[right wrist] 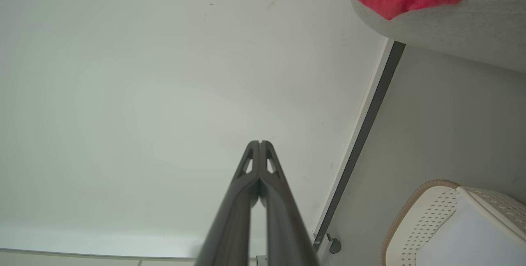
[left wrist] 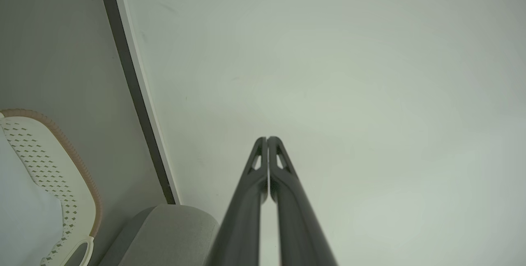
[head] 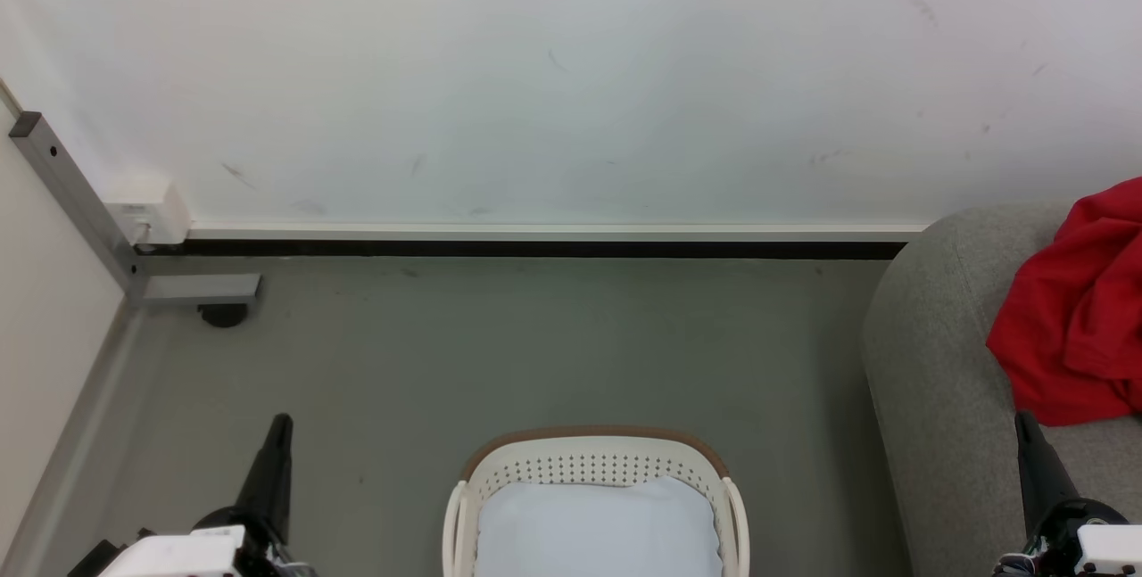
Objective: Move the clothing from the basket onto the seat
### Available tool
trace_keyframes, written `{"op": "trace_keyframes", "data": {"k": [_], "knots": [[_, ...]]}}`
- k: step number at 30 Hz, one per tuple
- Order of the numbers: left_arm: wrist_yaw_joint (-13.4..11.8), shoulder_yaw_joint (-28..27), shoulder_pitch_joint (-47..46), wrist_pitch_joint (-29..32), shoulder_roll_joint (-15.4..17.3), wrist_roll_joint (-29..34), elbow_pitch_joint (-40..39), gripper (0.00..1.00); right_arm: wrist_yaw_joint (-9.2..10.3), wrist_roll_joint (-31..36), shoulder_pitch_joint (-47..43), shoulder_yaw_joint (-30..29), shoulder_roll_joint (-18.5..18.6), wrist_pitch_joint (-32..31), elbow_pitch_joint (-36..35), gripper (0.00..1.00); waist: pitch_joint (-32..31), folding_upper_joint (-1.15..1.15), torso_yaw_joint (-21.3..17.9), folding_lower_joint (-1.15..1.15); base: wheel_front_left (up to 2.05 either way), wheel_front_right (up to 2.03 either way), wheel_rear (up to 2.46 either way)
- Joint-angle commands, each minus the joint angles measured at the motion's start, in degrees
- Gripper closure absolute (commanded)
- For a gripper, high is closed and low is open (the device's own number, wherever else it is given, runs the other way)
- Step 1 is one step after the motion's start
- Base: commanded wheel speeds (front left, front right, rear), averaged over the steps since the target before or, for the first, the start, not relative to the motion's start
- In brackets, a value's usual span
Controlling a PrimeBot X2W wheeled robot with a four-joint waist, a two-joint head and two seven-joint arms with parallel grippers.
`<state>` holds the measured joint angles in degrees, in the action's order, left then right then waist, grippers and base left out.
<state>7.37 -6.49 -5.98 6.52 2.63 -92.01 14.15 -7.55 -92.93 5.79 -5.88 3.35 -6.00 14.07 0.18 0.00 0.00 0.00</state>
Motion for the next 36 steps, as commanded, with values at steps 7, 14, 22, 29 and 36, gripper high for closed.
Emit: {"op": "trace_keyframes", "data": {"k": [7,14,22,29,36], "knots": [[0.22,-0.19,-0.49,0.25,0.46,-0.74,-0.15,1.00,0.12,0.10,0.64,-0.25,-0.02,-0.29,-0.17,1.00,0.00,0.00,0.00,0.00,0.00,0.00,0.00],[0.22,-0.17,-0.49,0.25,0.46,-0.73,-0.15,1.00,0.12,0.18,0.64,-0.31,-0.07,-0.36,-0.16,1.00,0.00,0.00,0.00,0.00,0.00,0.00,0.00],[0.23,-0.17,-0.49,0.24,0.46,-0.73,-0.15,1.00,0.12,0.23,0.65,-0.38,-0.13,-0.44,-0.16,1.00,0.00,0.00,0.00,0.00,0.00,0.00,0.00],[0.23,-0.17,-0.48,0.24,0.46,-0.73,-0.16,1.00,0.12,0.29,0.66,-0.43,-0.15,-0.37,-0.15,1.00,0.00,0.00,0.00,0.00,0.00,0.00,0.00],[0.22,-0.17,-0.48,0.24,0.45,-0.74,-0.15,1.00,0.12,0.36,0.66,-0.48,-0.18,-0.44,-0.15,1.00,0.00,0.00,0.00,0.00,0.00,0.00,0.00]]}}
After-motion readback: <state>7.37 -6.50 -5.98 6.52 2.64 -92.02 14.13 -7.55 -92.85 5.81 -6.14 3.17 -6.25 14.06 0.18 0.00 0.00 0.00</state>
